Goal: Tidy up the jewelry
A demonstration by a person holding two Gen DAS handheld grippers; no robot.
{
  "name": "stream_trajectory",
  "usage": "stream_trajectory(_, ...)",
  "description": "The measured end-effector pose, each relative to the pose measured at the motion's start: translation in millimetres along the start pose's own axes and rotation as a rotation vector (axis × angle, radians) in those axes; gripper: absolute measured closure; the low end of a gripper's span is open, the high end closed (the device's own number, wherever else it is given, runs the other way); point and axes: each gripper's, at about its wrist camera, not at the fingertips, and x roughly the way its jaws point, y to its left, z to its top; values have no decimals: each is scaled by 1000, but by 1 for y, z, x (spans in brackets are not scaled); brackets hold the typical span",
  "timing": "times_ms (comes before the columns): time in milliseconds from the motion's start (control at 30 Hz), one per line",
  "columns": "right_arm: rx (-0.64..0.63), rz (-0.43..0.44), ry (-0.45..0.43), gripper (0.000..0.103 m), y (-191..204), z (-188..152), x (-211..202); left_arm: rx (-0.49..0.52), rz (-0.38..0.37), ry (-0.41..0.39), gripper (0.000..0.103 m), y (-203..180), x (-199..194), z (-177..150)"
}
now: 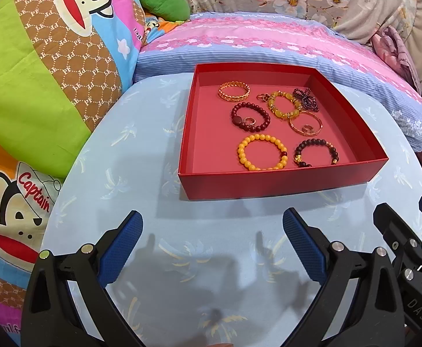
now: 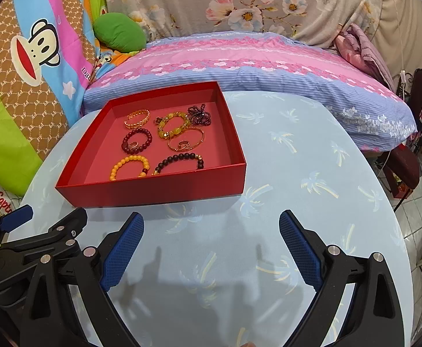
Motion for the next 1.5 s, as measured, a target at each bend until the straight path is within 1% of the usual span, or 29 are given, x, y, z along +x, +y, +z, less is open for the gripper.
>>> stream_trajectory(400,7,3,8,12,1,-1,1,-7,7,-7,10,1,0,-2)
stream_trajectory(600,9,3,14,12,3,-2,2,-9,7,4,10,2,1,-2)
stream_trajectory(1500,11,3,13,12,2,-3,2,-3,14,2,11,1,0,-2)
